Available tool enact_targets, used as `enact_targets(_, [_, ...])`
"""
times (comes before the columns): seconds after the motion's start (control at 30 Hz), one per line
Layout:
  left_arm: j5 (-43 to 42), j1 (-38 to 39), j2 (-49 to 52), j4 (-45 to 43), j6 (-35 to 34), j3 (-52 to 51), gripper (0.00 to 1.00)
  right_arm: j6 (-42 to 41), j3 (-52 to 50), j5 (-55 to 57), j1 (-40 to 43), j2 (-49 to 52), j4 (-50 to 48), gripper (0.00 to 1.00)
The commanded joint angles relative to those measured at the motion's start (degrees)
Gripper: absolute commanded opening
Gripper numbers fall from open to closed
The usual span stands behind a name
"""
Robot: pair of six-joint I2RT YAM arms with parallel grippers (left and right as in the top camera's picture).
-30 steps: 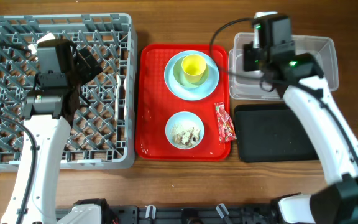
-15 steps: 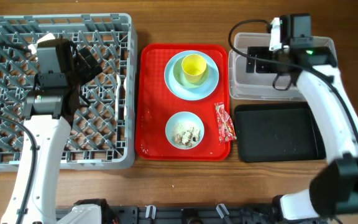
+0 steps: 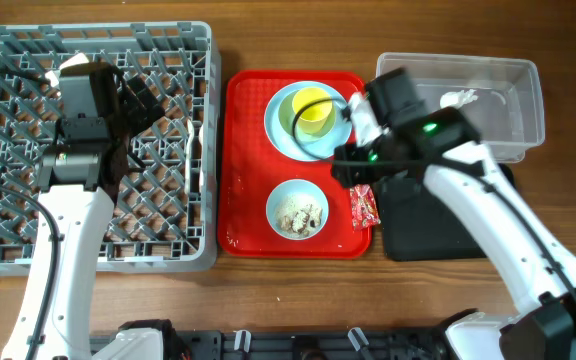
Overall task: Sort waste into correct bins and load items into the dishwasher rack
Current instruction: 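Lower the right gripper onto the red wrapper and grasp it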
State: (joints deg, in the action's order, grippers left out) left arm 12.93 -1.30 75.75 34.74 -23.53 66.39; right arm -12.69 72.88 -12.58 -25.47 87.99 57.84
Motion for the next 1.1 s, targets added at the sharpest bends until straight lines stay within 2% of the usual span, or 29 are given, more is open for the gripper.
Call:
enact_targets(0.0, [-0.07,-0.33,-0.42,0.0,-0.94,0.92,1.0,-11.87,-7.02,16.13,-3.34,0.74,-3.45,0.54])
enact_targets(0.1, [-0.07,-0.33,-0.42,0.0,-0.94,0.92,1.0,-15.93,-13.03,20.52,-3.5,0.79,-9.11,0.54])
enact_targets(0.13, [-0.07,-0.33,-0.42,0.0,-0.96,0.92,1.0,-15.93,-16.55,20.04,-3.5,0.92,-13.86,0.54])
enact_targets(0.33, [-0.07,-0.33,-0.42,0.0,-0.96,0.92,1.0,-15.76,-23.23,20.11,-3.5,1.16,-21.29,0.54])
enact_targets(0.5, [-0.07,-0.33,-0.42,0.0,-0.94,0.92,1.0,-9.86,-23.85,18.97,-3.85,1.18,-24.81,0.55])
enact_targets(0.67, [-0.07,-0.33,-0.42,0.0,-0.96,0.92,1.0,-9.6,-23.85,18.99,-3.82,2.19,-25.7,0.55])
enact_targets(0.83, [-0.04,-0.33,-0.42,0.0,-0.96,0.92,1.0,-7.89,-23.85,17.38,-3.82,6.93,-28.06,0.59])
enact_targets(1.07, [-0.04,-0.33,-0.42,0.0,-0.96,0.92,1.0,-7.85,-23.08,13.57,-3.82,7.43,-28.61,0.51])
